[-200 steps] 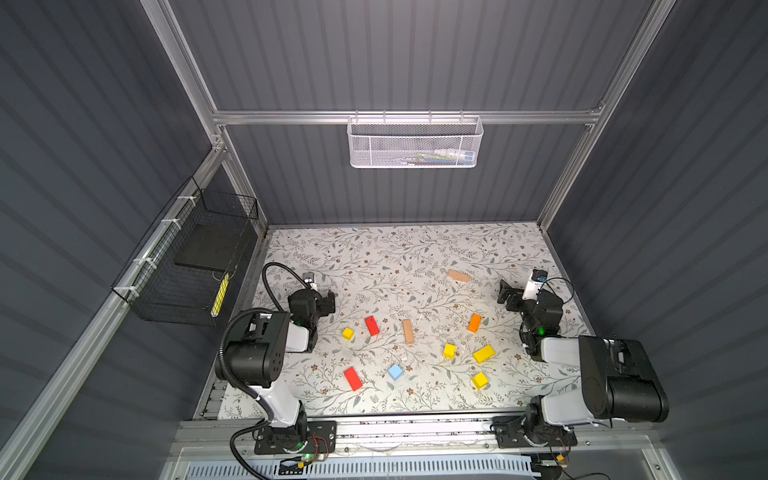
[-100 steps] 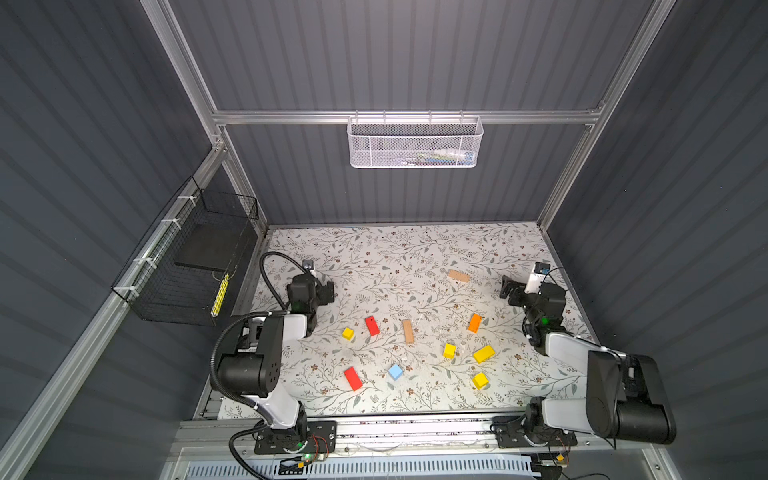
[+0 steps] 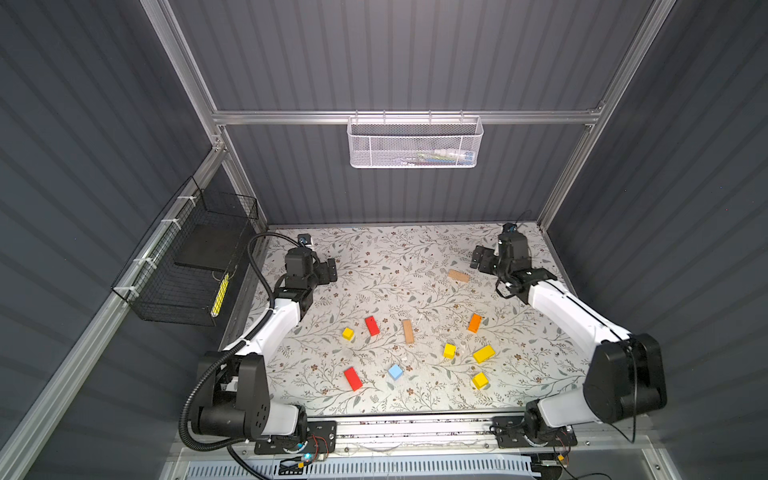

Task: Build the wood block tower
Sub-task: 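Move the right gripper over the plain wooden block farthest from the robot, then lower the right gripper and close it on the plain wooden block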

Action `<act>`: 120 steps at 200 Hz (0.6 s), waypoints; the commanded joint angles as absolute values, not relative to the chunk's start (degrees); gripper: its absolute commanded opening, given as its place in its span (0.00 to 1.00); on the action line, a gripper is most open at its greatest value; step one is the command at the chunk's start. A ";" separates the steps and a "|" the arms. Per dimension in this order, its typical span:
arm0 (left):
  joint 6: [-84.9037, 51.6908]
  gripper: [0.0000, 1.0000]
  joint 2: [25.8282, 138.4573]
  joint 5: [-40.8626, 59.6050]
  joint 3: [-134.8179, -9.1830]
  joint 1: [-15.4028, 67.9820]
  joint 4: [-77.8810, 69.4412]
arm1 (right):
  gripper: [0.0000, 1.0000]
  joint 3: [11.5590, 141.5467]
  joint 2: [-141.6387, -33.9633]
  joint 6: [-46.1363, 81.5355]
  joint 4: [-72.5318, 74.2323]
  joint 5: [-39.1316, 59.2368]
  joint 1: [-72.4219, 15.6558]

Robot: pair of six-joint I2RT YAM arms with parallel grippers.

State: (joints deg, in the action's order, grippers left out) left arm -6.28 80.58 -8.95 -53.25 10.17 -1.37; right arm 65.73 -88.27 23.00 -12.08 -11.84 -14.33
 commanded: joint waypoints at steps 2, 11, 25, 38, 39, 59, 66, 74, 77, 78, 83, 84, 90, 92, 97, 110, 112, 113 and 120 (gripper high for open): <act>-6.58 0.97 79.62 -11.16 -56.77 14.22 7.85 | 0.95 74.10 -96.38 29.94 -27.70 -16.50 -16.43; -6.91 0.97 79.62 -11.00 -57.29 15.13 9.00 | 0.95 77.01 -99.35 30.78 -29.67 -16.49 -16.99; -8.13 0.97 79.47 -8.72 -57.56 15.64 9.78 | 0.96 81.58 -104.62 32.38 -32.34 -16.05 -17.74; -9.56 0.96 79.02 -7.47 -57.47 15.78 10.00 | 0.97 83.93 -107.78 34.04 -33.60 -15.62 -18.06; -9.66 0.96 79.02 -7.38 -57.43 15.80 10.01 | 0.97 84.07 -107.99 34.20 -33.63 -15.63 -18.13; -10.00 0.96 78.16 -6.24 -57.31 15.91 10.33 | 0.98 85.97 -110.87 36.17 -33.40 -13.98 -18.27; -10.10 0.96 77.88 -6.41 -57.27 15.91 10.44 | 0.98 86.58 -111.75 36.60 -33.39 -13.41 -18.35; -10.27 0.96 77.65 -6.75 -57.17 15.91 10.54 | 0.99 87.33 -112.81 37.03 -33.72 -12.90 -18.37; -10.36 0.96 77.61 -6.83 -57.17 15.91 10.59 | 0.99 87.61 -113.18 37.18 -33.83 -12.79 -18.36; -10.41 0.96 77.61 -6.84 -57.19 15.91 10.61 | 0.99 87.75 -113.37 37.22 -33.92 -12.81 -18.36; -10.53 0.96 77.54 -6.86 -57.22 15.91 10.63 | 0.99 88.30 -113.96 37.39 -34.27 -12.80 -18.37; -10.54 0.96 77.53 -6.86 -57.22 15.91 10.63 | 0.99 88.40 -114.11 37.41 -34.32 -12.82 -18.32; -10.61 0.96 77.54 -6.86 -57.30 15.91 10.72 | 0.99 89.04 -114.89 37.59 -34.69 -12.92 -18.37; -10.65 0.96 77.59 -6.86 -57.26 15.91 10.72 | 0.99 89.23 -115.21 37.61 -34.93 -12.94 -18.37; -10.73 0.96 77.61 -6.75 -57.30 15.98 10.72 | 0.99 89.82 -115.82 37.70 -35.21 -13.01 -18.37; -10.83 0.96 77.78 -6.68 -57.31 16.00 10.80 | 0.99 91.18 -117.33 37.80 -35.96 -13.18 -18.32; -10.88 0.96 77.85 -6.64 -57.37 16.00 10.87 | 0.99 91.44 -117.55 37.82 -36.02 -13.18 -18.36; -10.89 0.96 77.86 -6.66 -57.38 16.00 10.84 | 0.99 91.51 -117.66 37.81 -36.03 -13.18 -18.36; -10.98 0.96 77.95 -6.59 -57.39 16.00 11.03 | 0.99 92.28 -118.46 37.83 -36.39 -13.04 -18.37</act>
